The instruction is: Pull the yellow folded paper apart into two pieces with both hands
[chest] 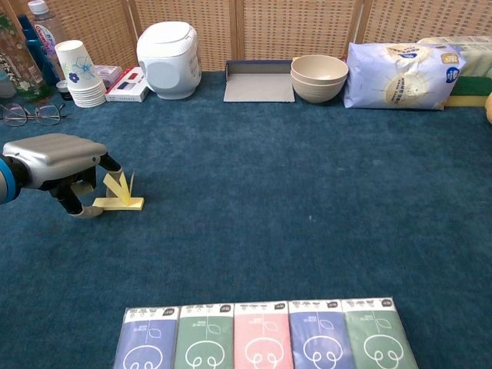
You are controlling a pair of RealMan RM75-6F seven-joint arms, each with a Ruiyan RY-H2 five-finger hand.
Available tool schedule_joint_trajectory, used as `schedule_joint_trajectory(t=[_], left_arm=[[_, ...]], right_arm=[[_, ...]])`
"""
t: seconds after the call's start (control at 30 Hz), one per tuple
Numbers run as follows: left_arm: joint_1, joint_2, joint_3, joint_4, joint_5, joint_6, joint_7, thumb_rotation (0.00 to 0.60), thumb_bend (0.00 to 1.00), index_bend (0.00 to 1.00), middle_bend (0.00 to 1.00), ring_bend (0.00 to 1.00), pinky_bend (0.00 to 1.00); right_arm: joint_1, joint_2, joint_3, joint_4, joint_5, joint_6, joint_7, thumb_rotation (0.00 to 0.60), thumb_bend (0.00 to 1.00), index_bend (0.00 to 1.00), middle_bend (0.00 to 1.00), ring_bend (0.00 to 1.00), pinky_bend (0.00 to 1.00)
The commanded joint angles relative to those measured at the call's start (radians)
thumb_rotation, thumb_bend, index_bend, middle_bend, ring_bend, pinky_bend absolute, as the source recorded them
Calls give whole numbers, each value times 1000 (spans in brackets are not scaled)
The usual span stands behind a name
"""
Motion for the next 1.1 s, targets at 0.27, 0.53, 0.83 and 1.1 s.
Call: schedule_joint_trajectory(t=[0.27,0.53,0.83,1.1], left_arm=[[-16,13,10,-21,-33,-1,23,600,368,567,935,1000,908],[-30,102,-19,-88,49,11,-42,600,377,589,943,1000,907],[-80,266,-52,-139,220,-51,-159,600,377,592,952,1000,908],[-151,329,-63,-104,415,-107,-272,600,377,595,951,1000,908]], right_arm=[[-9,2,-3,-2,-9,12,5,600,443,137,211,126,221],[0,12,6,-17,-37,10,28,600,443,137,211,126,221],[68,2,13,-35,-111,-74,128,600,443,137,211,126,221],[159,-40,28,-39,-167,-182,301,600,442,130,208,126,221]])
